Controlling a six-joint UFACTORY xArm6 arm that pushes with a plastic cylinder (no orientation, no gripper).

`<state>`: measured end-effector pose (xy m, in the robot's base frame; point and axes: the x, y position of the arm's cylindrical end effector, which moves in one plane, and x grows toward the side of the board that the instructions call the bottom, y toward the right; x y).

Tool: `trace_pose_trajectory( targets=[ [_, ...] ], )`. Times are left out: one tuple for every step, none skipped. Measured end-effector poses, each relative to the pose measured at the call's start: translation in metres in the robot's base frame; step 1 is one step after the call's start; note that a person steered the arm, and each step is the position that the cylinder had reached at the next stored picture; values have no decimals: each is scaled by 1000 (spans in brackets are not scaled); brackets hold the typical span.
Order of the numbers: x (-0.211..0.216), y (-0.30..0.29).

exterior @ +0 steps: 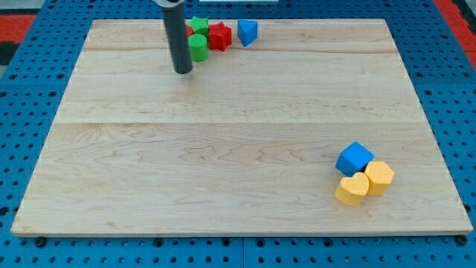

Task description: Move the blue triangle into the group of blocks

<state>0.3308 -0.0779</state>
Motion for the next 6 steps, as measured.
trace_pose_trajectory(
  targets=[
    [0, 56],
    [-13, 104],
    [-53, 143],
    [-101, 157],
    [-116, 108],
    [-111, 49]
  ],
)
